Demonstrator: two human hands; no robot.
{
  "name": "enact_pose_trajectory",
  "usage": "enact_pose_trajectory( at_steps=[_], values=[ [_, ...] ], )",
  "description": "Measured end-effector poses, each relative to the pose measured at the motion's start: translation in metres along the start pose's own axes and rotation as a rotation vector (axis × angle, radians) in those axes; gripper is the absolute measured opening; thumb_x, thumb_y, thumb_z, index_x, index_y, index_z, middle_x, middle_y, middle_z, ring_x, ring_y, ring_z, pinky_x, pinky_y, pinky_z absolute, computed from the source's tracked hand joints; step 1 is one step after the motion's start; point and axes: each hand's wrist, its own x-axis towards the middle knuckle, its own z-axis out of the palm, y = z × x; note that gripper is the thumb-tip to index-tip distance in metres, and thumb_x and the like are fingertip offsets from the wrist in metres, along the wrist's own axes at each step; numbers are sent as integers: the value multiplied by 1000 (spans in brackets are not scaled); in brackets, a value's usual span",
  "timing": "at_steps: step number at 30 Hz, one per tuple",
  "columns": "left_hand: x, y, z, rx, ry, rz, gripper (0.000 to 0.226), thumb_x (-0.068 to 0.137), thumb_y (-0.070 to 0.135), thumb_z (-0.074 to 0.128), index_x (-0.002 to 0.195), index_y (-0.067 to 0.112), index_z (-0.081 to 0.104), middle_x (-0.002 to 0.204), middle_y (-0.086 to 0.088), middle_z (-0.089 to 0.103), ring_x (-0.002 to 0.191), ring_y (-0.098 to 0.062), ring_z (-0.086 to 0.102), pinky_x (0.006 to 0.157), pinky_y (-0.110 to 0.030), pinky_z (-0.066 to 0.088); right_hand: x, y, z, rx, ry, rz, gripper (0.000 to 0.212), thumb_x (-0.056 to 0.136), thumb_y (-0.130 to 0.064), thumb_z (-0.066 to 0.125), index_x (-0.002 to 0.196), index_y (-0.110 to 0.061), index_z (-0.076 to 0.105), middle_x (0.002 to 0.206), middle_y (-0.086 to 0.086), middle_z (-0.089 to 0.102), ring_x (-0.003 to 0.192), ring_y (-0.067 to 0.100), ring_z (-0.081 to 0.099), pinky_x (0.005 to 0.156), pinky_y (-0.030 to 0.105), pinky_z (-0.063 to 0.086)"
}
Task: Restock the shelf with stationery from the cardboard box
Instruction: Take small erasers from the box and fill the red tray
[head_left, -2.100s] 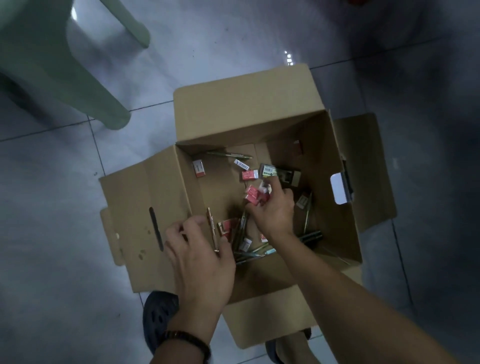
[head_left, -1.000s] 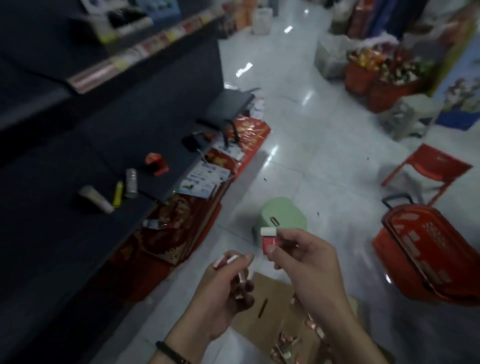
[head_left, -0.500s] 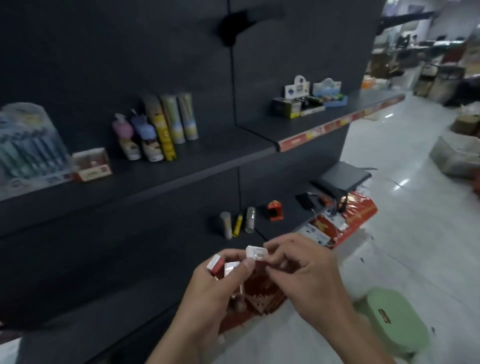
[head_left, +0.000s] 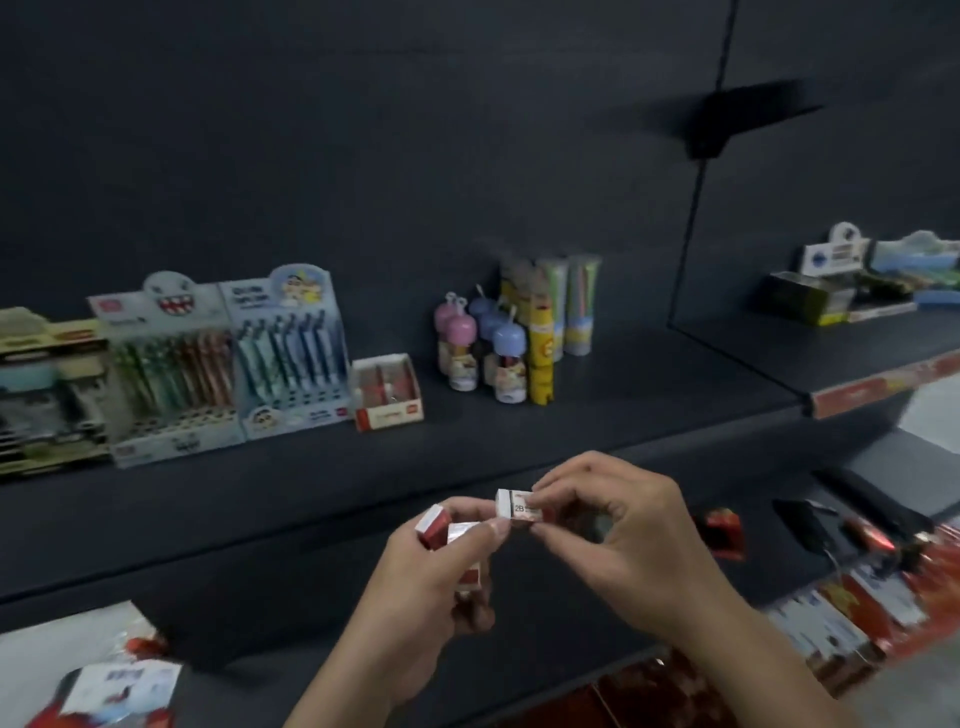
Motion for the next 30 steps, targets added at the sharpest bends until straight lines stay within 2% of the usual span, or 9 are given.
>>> enact_pose_trajectory(
  at_steps=[2,6,12,16,20,23,25,28,30],
  values=[
    [25,8,-13,-31,77,-6,4,93,18,75,97,17,77,74,-8,51,63,-21,52,55,-34,44,33,20,13,19,-28,-1,21,81,-12,92,96,-24,83,98,-16,72,87,9,73,73,23,58],
    [67,23,-37,-68,252,8,2,94,18,75,93,19,73,75,-7,57,59,-21,50,52,-32,43,101,56,39,13,-64,1,19,81,-15,92,94,-25,83,95,-17,72,85,7,71,74,24,58],
    [99,38,-87,-116,361,1,25,83,38,80,85,22,60,70,-2,48,52,-17,43,46,-25,32,187,78,97,-2,-256,-27,12,86,-19,83,94,-28,83,92,-16,71,88,2,67,78,19,55],
    [129,44,-129,-294,451,2,30,95,43,71,79,25,53,64,2,41,50,-14,41,42,-21,27,235,87,140,-47,-336,1,11,88,-19,81,96,-27,83,91,-20,67,85,-3,65,80,17,54],
    [154,55,-170,-619,272,-33,21,80,16,71,76,22,51,66,2,47,58,-11,51,48,-23,47,270,88,181,-141,-389,7,9,89,-15,79,95,-20,85,93,-14,76,84,0,69,80,24,59],
    [169,55,-193,-574,199,-3,11,88,1,67,85,9,59,78,-7,58,71,-14,63,66,-27,54,286,94,208,-237,-463,25,11,89,-14,78,94,-20,85,100,-7,79,87,6,72,81,28,61],
    [177,52,-202,-650,208,-37,3,95,6,62,98,5,61,87,-11,66,81,-19,68,73,-32,54,291,99,221,-272,-508,45,11,89,-14,79,96,-21,85,103,-6,79,93,9,72,85,27,60],
    [189,53,-210,-715,227,-35,23,93,11,69,113,11,58,98,-13,69,85,-26,69,76,-37,54,294,102,231,-307,-499,50,12,89,-12,80,96,-20,85,103,-5,78,93,9,71,85,26,59],
    [193,54,-209,-638,194,-1,16,87,9,76,99,11,65,100,-15,69,87,-28,68,77,-38,53,294,105,235,-341,-505,44,17,88,-10,78,98,-22,85,103,-5,77,93,11,70,82,26,57]
  ],
)
